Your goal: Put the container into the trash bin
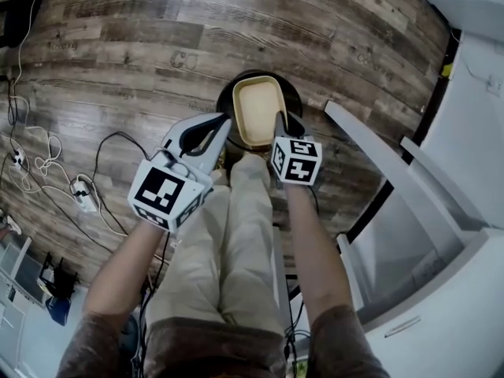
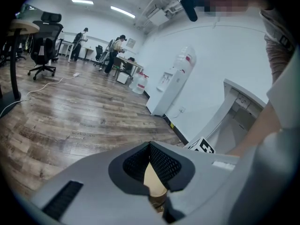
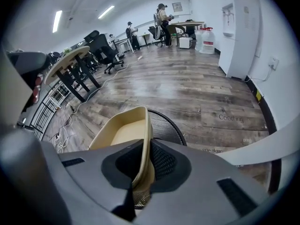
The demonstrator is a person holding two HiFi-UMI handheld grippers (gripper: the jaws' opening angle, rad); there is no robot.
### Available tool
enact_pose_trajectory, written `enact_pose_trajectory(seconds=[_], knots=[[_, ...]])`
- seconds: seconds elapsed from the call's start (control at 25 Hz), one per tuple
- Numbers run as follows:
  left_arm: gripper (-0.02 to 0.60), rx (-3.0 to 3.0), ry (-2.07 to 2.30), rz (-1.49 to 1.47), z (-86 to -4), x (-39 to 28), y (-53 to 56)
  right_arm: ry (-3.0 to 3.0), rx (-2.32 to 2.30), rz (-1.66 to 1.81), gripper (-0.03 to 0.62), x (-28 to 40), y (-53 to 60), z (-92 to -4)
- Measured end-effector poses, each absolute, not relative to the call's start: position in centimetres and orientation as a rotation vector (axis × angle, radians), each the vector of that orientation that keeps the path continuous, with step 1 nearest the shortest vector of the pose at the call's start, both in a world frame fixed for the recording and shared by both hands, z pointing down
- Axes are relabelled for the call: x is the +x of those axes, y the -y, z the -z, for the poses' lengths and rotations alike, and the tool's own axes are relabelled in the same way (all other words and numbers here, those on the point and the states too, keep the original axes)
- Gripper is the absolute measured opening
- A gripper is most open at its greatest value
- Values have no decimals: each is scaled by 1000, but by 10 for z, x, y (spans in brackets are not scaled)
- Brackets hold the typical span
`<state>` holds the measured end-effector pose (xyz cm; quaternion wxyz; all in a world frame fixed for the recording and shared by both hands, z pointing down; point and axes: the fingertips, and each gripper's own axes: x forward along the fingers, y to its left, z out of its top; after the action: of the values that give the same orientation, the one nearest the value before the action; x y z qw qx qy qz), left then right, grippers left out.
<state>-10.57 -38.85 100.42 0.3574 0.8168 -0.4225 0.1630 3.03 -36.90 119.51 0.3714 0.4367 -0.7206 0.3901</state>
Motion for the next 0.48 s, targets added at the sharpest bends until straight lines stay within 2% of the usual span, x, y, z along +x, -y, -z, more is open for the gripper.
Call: enact_pose_trajectory(seconds=[0.24, 0.48], knots=[[3, 2071, 1066, -460, -1011, -112, 380, 1765, 1071, -990, 35, 21, 358, -1227], [3, 2060, 1052, -470, -1011, -110, 377, 1725, 1076, -1030, 80, 21, 353, -1236]])
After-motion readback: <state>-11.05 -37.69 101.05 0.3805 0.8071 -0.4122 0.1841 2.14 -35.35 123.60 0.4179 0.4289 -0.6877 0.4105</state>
